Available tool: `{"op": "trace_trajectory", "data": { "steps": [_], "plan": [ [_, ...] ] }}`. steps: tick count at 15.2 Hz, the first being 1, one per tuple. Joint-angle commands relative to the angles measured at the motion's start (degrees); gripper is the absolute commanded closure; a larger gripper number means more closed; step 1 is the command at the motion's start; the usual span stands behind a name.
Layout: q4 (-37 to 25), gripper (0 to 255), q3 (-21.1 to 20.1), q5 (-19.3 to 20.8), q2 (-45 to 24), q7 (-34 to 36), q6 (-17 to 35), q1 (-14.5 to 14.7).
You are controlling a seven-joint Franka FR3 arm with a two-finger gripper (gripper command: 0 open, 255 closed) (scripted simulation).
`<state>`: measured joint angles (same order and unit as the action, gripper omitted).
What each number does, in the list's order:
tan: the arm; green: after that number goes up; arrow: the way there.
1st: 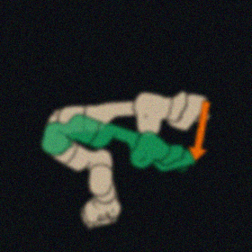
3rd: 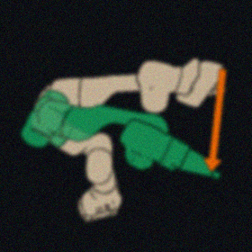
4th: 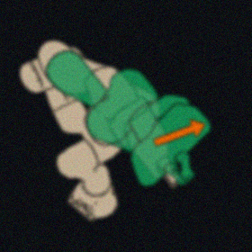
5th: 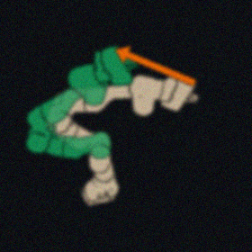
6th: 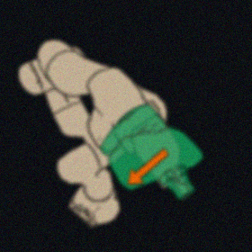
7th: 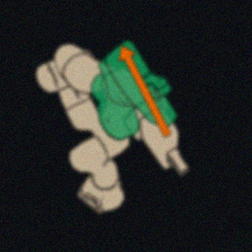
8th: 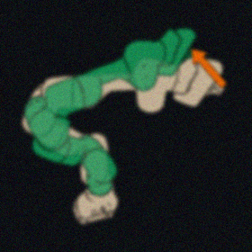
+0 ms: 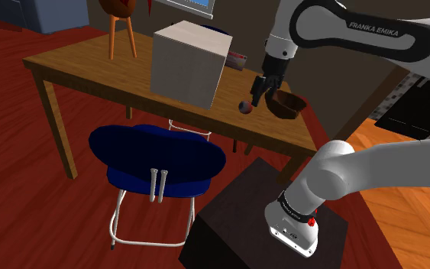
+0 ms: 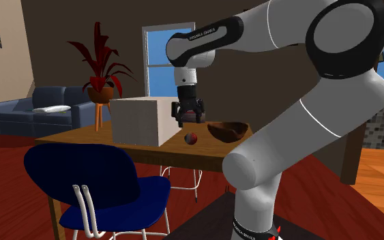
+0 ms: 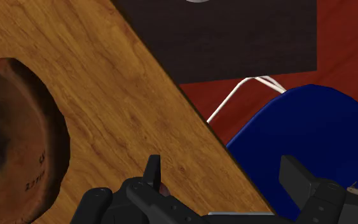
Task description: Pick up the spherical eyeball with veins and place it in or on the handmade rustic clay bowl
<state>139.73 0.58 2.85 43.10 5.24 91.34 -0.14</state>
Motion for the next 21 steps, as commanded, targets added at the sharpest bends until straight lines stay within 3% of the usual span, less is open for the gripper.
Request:
{"op": "trace_trajectory", "data": {
  "steps": [1,11,21],
  "plan": [
    [0.0,0,0.0,0.0,0.0,0.0,0.0,0.0],
    [-6.33,0,11.13,0.57,-18.78,-13.36,12.28,-1.58],
    [-1.41,0,11.79,0.54,-20.31,-13.97,18.66,-1.69]
  ]
}}
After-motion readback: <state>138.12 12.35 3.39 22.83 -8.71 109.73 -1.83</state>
